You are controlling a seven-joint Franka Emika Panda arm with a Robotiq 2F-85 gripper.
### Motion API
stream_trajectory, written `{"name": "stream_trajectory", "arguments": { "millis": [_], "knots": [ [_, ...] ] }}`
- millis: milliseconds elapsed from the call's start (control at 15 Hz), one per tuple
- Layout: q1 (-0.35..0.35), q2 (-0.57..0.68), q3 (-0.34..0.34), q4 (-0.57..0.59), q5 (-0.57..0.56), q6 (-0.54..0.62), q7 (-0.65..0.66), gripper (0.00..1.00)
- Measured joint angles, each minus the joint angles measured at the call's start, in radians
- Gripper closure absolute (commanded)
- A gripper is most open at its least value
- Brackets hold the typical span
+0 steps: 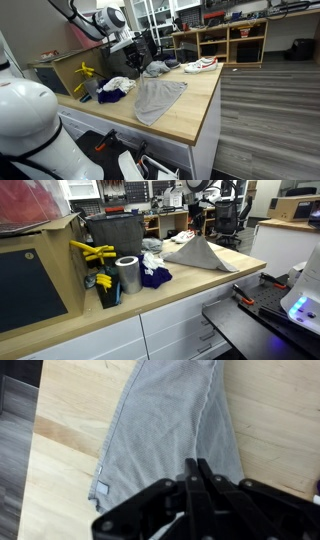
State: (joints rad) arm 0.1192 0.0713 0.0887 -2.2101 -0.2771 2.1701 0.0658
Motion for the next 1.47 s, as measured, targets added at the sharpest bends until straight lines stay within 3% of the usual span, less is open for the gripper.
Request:
{"name": "stream_trajectory", "arguments": {
  "millis": [333,1467],
  "knots": [
    [-0.019,0.0,-0.021,0.017,-0.008,-0.008,0.02,0.95],
    [-0.021,0.025,-0.027,0.019,-0.012,0.018,0.02,0.99]
  ]
}}
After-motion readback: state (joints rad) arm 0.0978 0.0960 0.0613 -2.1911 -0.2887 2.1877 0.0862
